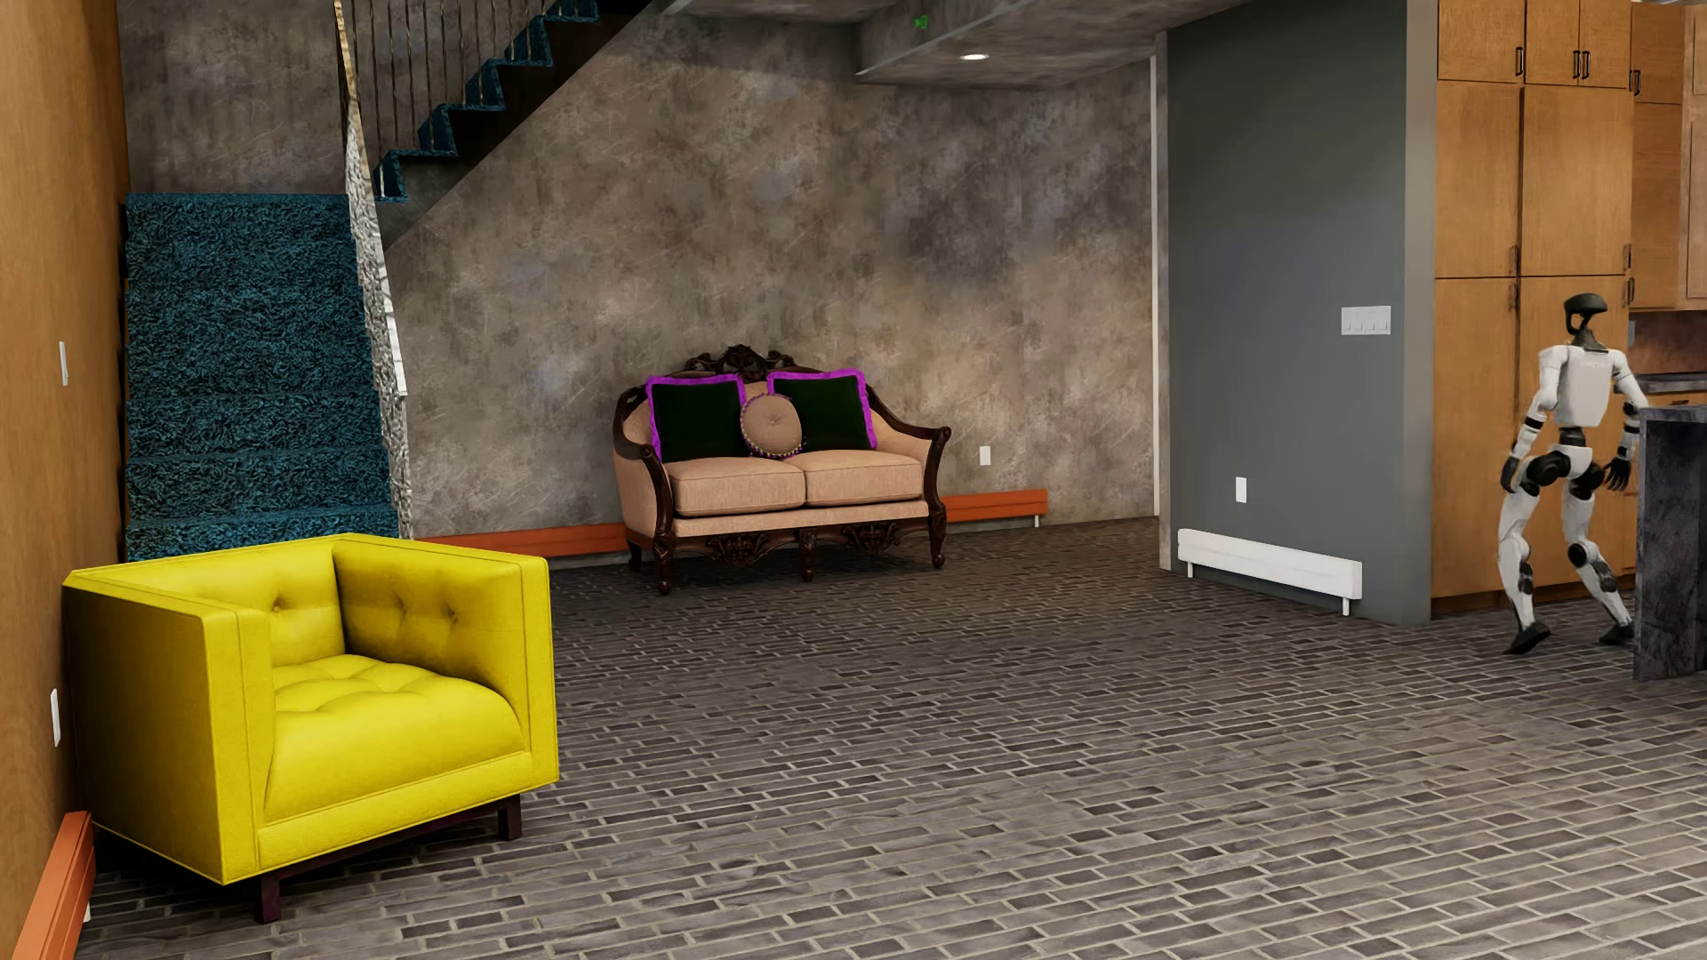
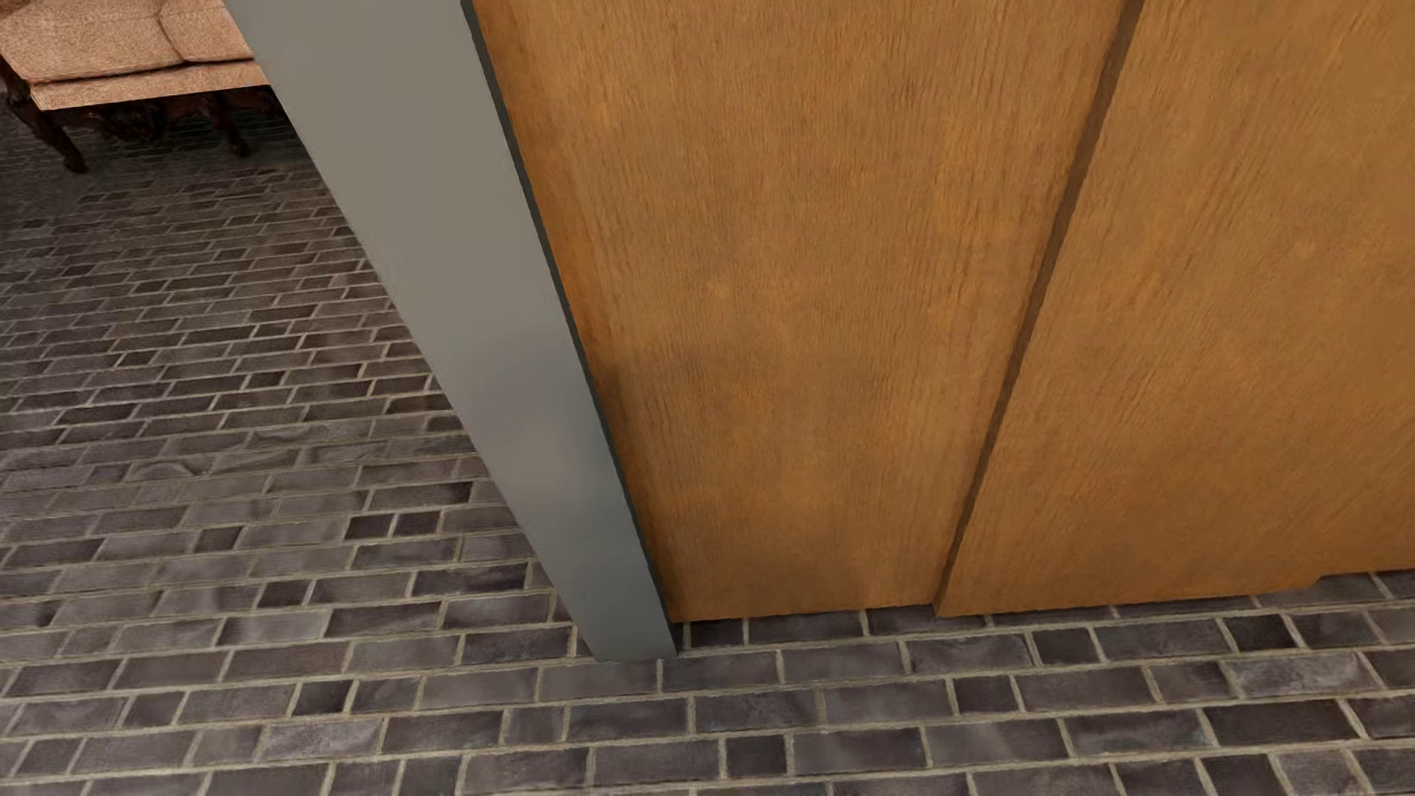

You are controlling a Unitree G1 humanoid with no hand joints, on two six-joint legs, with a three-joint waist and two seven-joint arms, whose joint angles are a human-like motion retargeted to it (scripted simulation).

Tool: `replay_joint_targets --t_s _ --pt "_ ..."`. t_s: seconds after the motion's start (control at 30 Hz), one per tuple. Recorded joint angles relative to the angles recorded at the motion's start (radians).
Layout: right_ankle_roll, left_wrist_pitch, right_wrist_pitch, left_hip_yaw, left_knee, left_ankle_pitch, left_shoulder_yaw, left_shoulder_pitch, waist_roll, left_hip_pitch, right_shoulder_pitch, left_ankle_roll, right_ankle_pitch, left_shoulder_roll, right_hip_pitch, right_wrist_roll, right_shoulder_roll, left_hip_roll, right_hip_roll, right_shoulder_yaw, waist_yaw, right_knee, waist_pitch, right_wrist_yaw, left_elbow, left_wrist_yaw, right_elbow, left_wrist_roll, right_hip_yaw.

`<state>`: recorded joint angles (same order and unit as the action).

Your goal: Walk to the armchair

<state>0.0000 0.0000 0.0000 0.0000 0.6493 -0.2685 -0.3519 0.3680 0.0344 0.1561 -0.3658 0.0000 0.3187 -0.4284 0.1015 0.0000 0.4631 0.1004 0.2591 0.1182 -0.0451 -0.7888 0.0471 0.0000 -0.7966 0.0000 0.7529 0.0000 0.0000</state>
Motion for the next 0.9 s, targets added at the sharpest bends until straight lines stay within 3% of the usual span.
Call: replay_joint_targets --t_s 0.2,0.3,0.4,0.43,0.53,0.6,0.63,0.7,0.73,0.83,0.9 --pt "0.0 0.0 0.0 0.0 -0.005 0.038 -0.03 0.006 0.003 0.133 0.06 0.0 0.009 0.025 -0.02 0.0 -0.016 -0.035 0.006 0.095 0.064 0.063 0.038 0.0 -0.017 0.0 -0.047 0.0 0.0" --pt "0.0 0.0 0.0 0.0 -0.014 0.125 -0.089 0.043 -0.009 0.182 0.102 0.0 0.018 0.046 -0.006 0.0 -0.001 -0.033 0.018 0.124 0.063 0.049 0.053 0.0 -0.034 0.0 -0.151 0.0 0.0" --pt "0.0 0.0 0.0 0.0 0.006 0.218 -0.157 0.063 0.002 0.228 0.105 0.0 0.036 0.063 -0.013 0.0 -0.005 -0.009 0.036 0.151 0.072 0.031 0.055 0.0 -0.056 0.0 -0.251 0.0 0.0" --pt "0.0 0.0 0.0 0.0 0.033 0.199 -0.163 0.069 0.008 0.249 0.093 0.0 0.03 0.07 -0.045 0.0 -0.015 0.006 0.036 0.15 0.078 0.043 0.055 0.0 -0.061 0.0 -0.272 0.0 0.0" --pt "0.0 0.0 0.0 0.0 0.148 0.003 -0.178 0.092 0.02 0.319 0.055 0.0 -0.014 0.087 -0.174 0.0 -0.035 0.043 0.011 0.151 0.131 0.121 0.046 0.0 -0.054 0.0 -0.284 0.0 0.0" --pt "0.0 0.0 0.0 0.0 0.184 -0.051 -0.143 0.105 0.017 0.342 0.024 0.0 -0.046 0.092 -0.242 0.0 -0.039 0.03 0.005 0.153 0.184 0.133 0.034 0.0 -0.066 0.0 -0.251 0.0 0.0" --pt "0.0 0.0 0.0 0.0 0.23 -0.055 -0.147 0.102 0.026 0.376 0.019 0.0 -0.068 0.096 -0.239 0.0 -0.041 0.0 0.036 0.151 0.2 0.088 0.031 0.0 -0.067 0.0 -0.223 0.0 0.0" --pt "0.0 0.0 0.0 0.0 0.271 0.049 -0.154 0.066 0.031 0.35 0.002 0.0 -0.127 0.092 -0.195 0.0 -0.059 -0.07 0.087 0.138 0.186 -0.076 0.039 0.0 -0.089 0.0 -0.129 0.0 0.0" --pt "0.0 0.0 0.0 0.0 0.263 0.116 -0.147 0.049 0.028 0.321 -0.006 0.0 -0.112 0.08 -0.137 0.0 -0.066 -0.101 0.078 0.145 0.148 -0.201 0.043 0.0 -0.075 0.0 -0.077 0.0 0.0" --pt "0.0 0.0 0.0 0.0 0.13 0.314 -0.05 -0.053 0.032 0.159 -0.066 0.0 -0.061 0.053 0.075 0.0 -0.081 -0.23 -0.042 0.183 -0.01 -0.445 0.052 0.0 -0.036 0.0 0.032 0.0 0.0" --pt "0.0 0.0 0.0 0.0 -0.071 0.487 -0.019 -0.111 0.04 -0.06 -0.111 0.0 -0.047 0.018 0.241 0.0 -0.081 -0.306 -0.121 0.251 -0.082 -0.394 0.063 0.0 0.074 0.0 0.067 0.0 0.0"
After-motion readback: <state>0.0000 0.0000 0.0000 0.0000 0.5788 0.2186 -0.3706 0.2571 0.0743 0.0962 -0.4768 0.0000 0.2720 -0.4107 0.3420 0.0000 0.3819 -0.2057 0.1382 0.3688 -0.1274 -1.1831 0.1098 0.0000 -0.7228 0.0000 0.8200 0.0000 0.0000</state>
